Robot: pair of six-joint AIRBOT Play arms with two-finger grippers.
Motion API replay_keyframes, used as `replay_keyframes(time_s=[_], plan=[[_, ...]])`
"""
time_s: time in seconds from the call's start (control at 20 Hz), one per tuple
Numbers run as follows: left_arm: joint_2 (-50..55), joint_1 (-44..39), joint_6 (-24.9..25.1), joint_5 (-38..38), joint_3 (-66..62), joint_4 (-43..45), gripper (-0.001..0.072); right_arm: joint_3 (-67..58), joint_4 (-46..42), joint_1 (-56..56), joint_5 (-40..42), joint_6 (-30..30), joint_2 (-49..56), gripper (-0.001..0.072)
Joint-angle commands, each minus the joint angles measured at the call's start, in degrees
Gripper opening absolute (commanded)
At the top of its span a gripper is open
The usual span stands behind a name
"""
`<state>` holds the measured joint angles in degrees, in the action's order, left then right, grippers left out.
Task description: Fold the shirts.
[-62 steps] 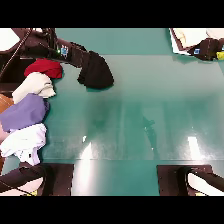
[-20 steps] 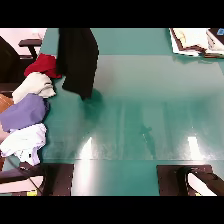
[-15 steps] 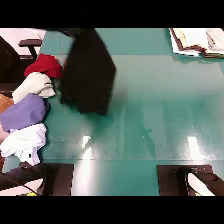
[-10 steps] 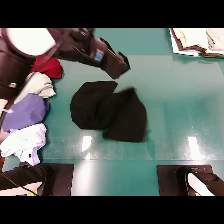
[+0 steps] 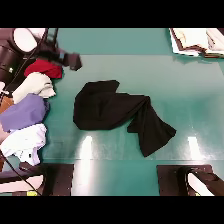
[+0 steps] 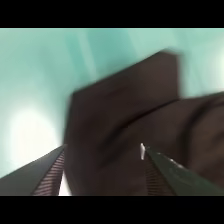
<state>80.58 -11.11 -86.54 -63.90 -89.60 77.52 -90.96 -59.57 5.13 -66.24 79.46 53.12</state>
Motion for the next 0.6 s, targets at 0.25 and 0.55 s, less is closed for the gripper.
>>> replay_keyframes(time_s=[0.25,0.55], plan=[[12.0,12.24,4.2,-0.02,13.68,-15.28,0.0563,0.04,0.02,0.02,-0.44,0.02,0.11,0.0016],[15.04,8.96,5.09,1.31,13.81,-17.55,0.0562,0.04,-0.02,0.02,-2.34,0.04,0.15,0.0015]])
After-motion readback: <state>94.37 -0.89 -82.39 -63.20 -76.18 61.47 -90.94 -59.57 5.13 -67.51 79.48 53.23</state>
